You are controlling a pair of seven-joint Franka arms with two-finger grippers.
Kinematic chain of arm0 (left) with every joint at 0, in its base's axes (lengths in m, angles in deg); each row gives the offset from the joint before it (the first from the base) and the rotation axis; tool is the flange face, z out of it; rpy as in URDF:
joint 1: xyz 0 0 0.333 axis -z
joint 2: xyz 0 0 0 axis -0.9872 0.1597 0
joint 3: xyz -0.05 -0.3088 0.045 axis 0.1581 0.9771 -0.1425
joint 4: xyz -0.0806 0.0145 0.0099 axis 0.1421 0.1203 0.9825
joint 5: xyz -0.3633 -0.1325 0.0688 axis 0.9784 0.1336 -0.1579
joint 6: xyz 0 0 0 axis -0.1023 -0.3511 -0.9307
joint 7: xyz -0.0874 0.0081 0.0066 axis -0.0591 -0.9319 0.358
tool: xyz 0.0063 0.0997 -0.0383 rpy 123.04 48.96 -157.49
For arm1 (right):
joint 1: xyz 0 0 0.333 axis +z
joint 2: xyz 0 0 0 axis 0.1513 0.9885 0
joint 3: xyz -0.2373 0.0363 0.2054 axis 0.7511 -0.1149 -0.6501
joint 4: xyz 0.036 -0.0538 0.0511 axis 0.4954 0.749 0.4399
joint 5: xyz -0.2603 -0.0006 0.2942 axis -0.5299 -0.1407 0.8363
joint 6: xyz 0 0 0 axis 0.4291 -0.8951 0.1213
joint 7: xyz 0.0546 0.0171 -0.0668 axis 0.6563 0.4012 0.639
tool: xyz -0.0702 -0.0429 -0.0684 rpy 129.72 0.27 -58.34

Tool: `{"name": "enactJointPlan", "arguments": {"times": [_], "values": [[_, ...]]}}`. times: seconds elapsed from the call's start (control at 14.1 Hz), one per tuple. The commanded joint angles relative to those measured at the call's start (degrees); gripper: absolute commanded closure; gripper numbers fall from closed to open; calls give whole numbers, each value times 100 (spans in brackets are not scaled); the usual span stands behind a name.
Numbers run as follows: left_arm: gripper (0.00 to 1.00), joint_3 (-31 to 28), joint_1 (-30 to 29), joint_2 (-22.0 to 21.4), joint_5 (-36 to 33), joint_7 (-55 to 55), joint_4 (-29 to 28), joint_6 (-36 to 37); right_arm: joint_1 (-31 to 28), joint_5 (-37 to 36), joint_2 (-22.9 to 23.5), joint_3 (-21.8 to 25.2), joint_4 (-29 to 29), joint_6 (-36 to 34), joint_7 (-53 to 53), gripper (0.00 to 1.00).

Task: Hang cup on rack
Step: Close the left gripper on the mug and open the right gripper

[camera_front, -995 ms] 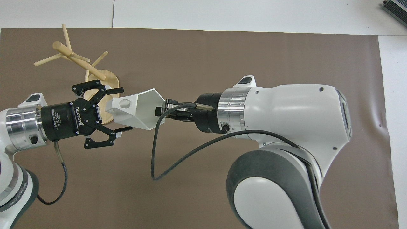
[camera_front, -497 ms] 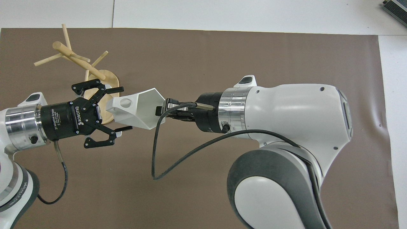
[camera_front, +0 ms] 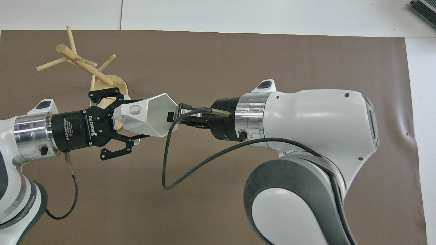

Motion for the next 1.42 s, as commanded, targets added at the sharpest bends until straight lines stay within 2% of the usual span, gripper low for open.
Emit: {"name": "enactJointPlan", "arguments": {"times": [0.0, 0.07, 0.21, 0.28, 0.43, 0.57, 0.71, 0.99, 1.14, 1.35], "values": [[76, -15, 35, 45, 107, 24, 63, -119, -27, 129, -46, -65, 40, 41, -98, 100], [78, -23, 35, 45, 107, 15, 63, -102, -18, 129, -46, -65, 40, 41, -98, 100], [95, -32, 17, 45, 81, -29, 63, -93, -18, 129, -46, -65, 40, 33, -133, 100], [100, -32, 17, 36, 72, -29, 55, -119, -18, 120, -46, -65, 40, 32, -142, 100], [100, -41, -9, 27, 81, 23, 37, -172, -27, 76, -46, -65, 40, 32, -142, 100], [100, -41, -27, 27, 72, 50, 37, -198, -27, 67, -46, -65, 40, 24, -151, 82], [100, -50, -44, 27, 72, 58, 28, -198, -27, 59, -46, -56, 49, 24, -151, 78], [100, -59, -53, -43, -7, 497, -33, -172, -36, 41, -46, -48, 58, 24, -142, 62], [100, -67, -123, -17, -313, 1006, -33, -233, -44, -81, -46, -13, 75, 15, -134, 56], [100, -67, -185, 1, -955, 1052, -24, -268, -62, -546, -37, 22, 102, 15, -116, 49]]}}
